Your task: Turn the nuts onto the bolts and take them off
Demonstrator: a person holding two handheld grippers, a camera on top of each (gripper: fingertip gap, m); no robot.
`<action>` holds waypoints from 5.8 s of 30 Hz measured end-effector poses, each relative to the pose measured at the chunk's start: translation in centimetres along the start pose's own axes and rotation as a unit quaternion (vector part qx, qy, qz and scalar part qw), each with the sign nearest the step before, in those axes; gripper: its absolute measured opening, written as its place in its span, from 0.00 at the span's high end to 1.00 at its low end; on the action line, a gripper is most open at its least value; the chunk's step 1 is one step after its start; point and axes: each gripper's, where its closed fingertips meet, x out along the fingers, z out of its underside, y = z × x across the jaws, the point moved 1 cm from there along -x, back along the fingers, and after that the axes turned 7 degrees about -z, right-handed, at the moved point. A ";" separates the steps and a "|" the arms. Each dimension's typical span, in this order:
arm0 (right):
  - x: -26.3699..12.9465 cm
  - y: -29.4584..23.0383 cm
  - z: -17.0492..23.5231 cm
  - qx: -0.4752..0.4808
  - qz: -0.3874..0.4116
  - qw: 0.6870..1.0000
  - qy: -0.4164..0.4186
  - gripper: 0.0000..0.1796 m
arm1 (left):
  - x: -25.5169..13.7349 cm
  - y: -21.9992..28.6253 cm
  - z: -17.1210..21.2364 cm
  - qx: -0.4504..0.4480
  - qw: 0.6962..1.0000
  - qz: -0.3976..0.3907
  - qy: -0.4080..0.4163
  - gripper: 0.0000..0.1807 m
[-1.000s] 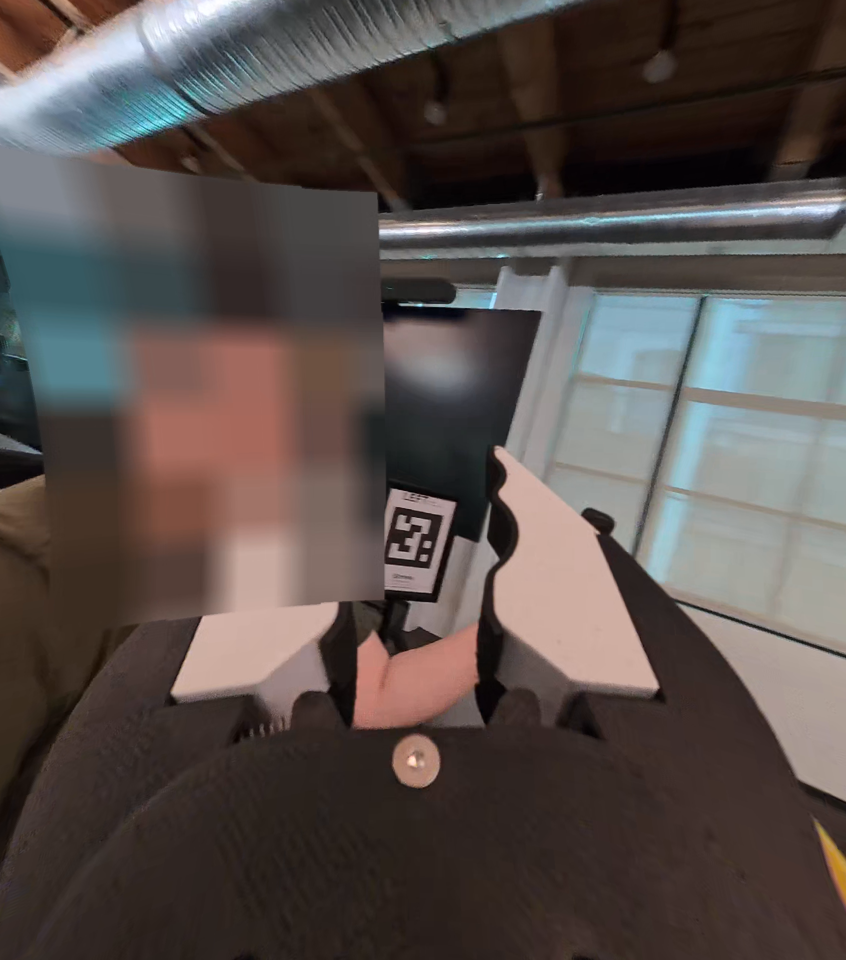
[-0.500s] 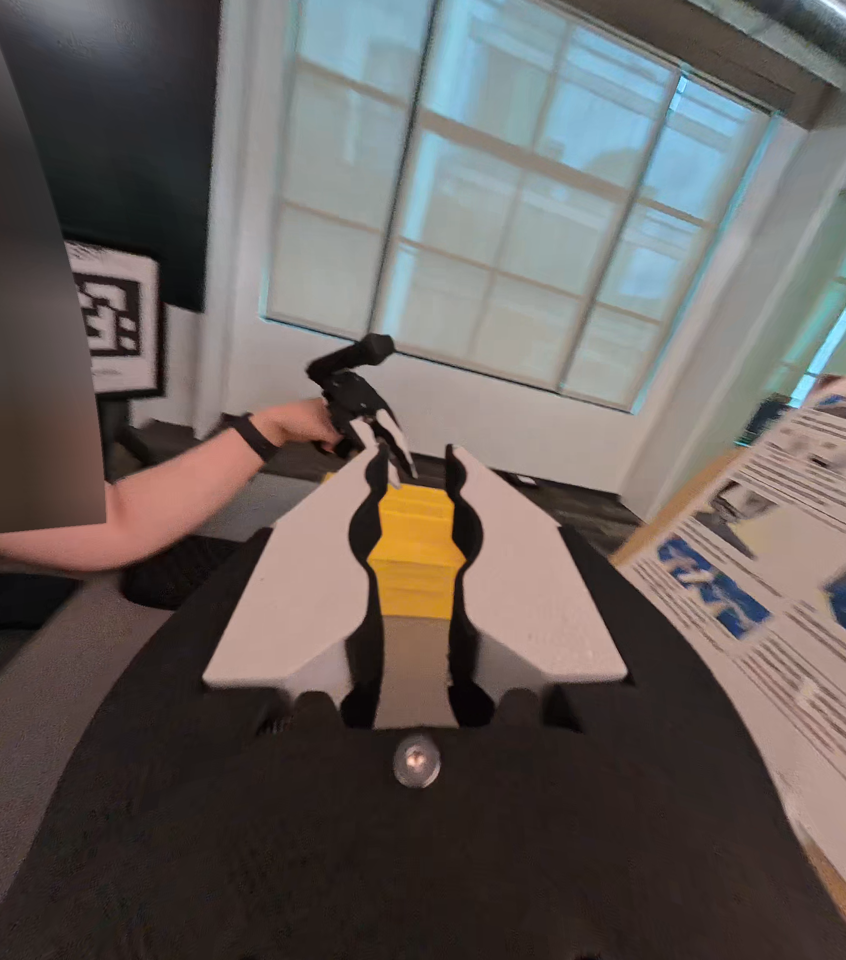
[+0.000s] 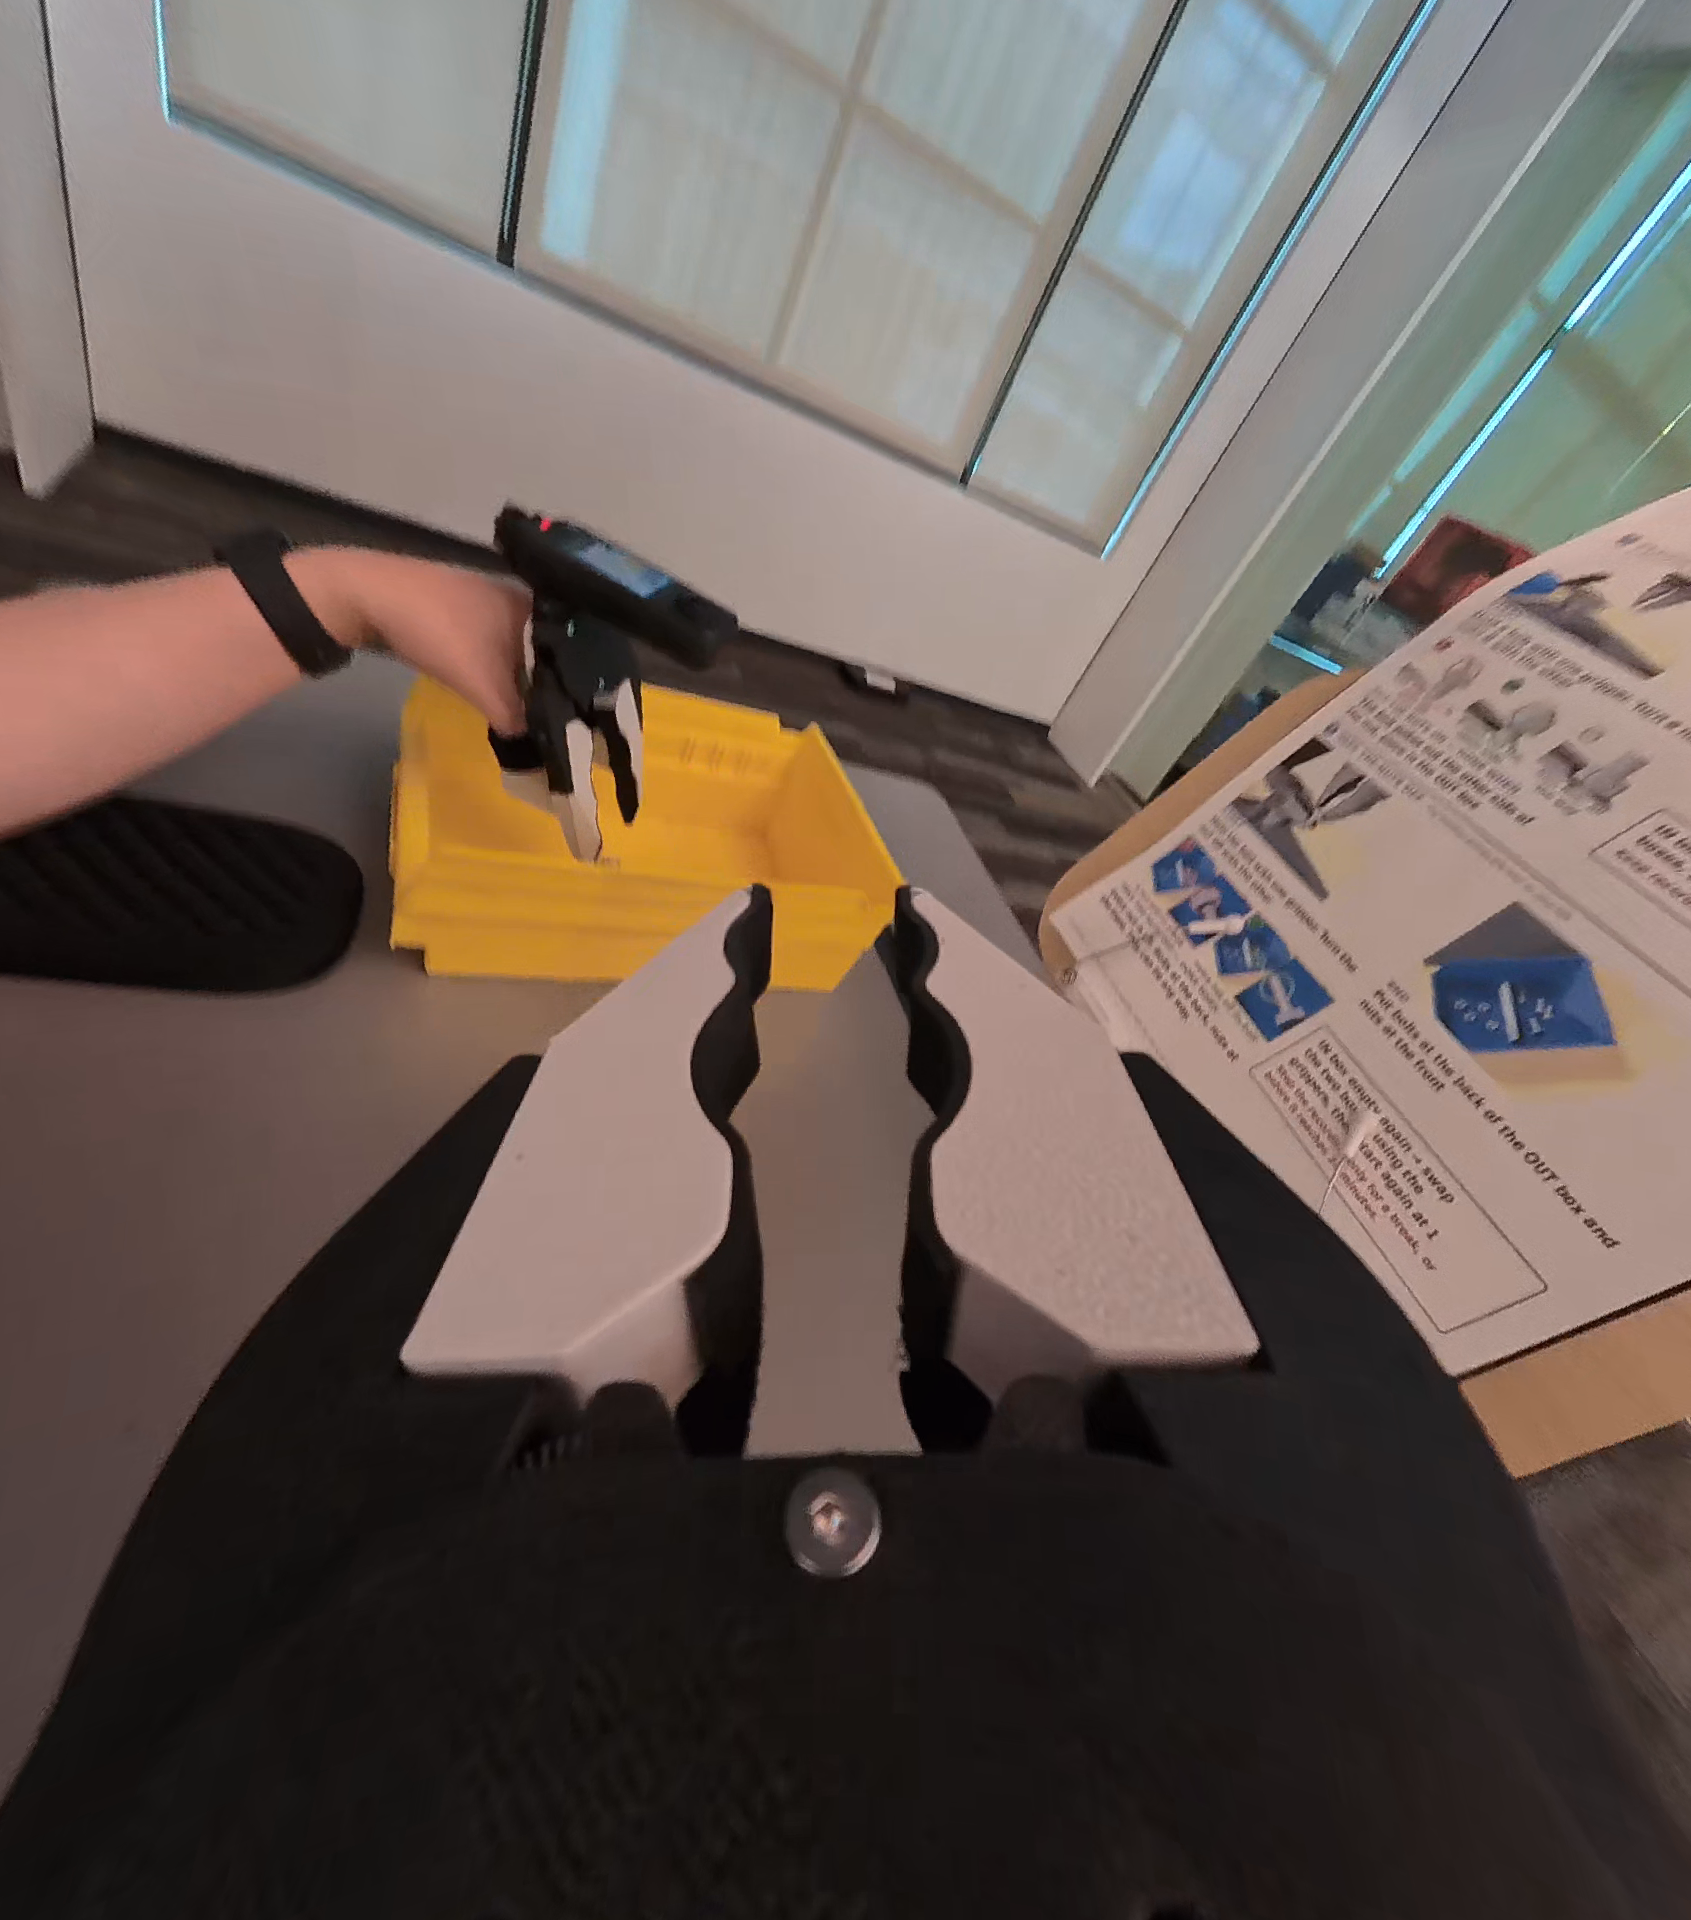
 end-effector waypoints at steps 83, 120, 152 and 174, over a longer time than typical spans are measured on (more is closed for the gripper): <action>6.9 -4.8 -3.0 0.259 -0.202 0.929 0.170 0.87 | -23.2 20.2 -14.1 0.080 0.778 0.391 0.486 0.91; 7.4 -5.9 -3.7 0.244 -0.211 0.931 0.172 0.90 | -23.1 21.6 -14.2 0.104 0.769 0.388 0.498 0.96; -2.0 -2.7 -5.1 0.268 -0.143 0.938 0.168 0.83 | -28.6 27.8 -16.2 0.172 0.696 0.462 0.523 0.96; -12.8 0.1 -3.4 0.252 0.034 0.952 0.170 0.76 | -27.5 38.0 -27.6 0.236 0.636 0.546 0.491 0.96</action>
